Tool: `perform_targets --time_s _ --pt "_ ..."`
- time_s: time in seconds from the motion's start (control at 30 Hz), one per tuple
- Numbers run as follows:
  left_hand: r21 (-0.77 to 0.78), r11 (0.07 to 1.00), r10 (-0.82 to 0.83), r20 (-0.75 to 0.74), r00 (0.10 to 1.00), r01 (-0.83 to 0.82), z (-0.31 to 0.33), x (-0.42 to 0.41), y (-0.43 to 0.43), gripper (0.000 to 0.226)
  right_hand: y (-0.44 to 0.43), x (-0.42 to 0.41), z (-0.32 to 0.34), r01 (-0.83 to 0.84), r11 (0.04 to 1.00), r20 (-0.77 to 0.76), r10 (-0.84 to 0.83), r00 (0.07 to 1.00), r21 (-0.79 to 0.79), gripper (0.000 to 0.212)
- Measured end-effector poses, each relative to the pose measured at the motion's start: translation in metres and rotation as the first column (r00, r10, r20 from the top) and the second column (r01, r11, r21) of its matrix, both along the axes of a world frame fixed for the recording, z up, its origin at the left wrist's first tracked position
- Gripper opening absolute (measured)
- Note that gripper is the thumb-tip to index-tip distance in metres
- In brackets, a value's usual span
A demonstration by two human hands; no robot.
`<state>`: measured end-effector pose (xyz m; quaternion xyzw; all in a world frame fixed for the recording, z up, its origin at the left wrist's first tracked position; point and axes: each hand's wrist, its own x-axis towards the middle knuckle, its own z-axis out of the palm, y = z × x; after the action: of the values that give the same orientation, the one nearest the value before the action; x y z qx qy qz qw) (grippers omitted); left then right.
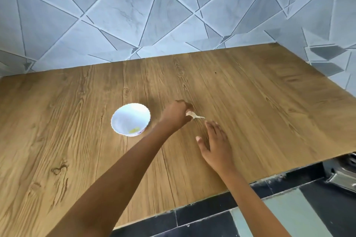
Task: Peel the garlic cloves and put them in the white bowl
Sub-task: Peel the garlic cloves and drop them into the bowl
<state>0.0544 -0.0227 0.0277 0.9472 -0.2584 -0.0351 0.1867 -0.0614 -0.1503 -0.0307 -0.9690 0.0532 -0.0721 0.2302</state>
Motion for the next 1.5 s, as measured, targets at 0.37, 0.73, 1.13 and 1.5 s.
perform_targets --time_s 0.37,0.73,1.13,1.5 --pt "-0.468 0.853 0.177 -0.160 0.971 -0.232 -0.017 -0.009 0.015 0.009 0.000 0.033 0.024 0.039 0.613 -0.056 0.008 0.998 0.789 0.057" --pt "-0.539 0.819 0.152 -0.124 0.981 -0.195 -0.018 -0.036 0.029 0.006 0.017 0.046 0.022 -0.010 0.302 -0.007 0.055 0.998 0.953 0.018" --pt "-0.650 0.616 0.154 -0.454 0.877 -0.445 -0.020 -0.032 0.036 0.008 0.016 0.050 0.018 -0.032 0.269 0.005 0.100 0.995 0.963 0.020" --pt "-0.623 0.461 0.118 -0.663 0.740 -0.632 -0.014 -0.054 0.052 0.010 0.019 0.084 0.010 -0.054 0.914 0.169 -0.016 0.985 0.401 0.013"
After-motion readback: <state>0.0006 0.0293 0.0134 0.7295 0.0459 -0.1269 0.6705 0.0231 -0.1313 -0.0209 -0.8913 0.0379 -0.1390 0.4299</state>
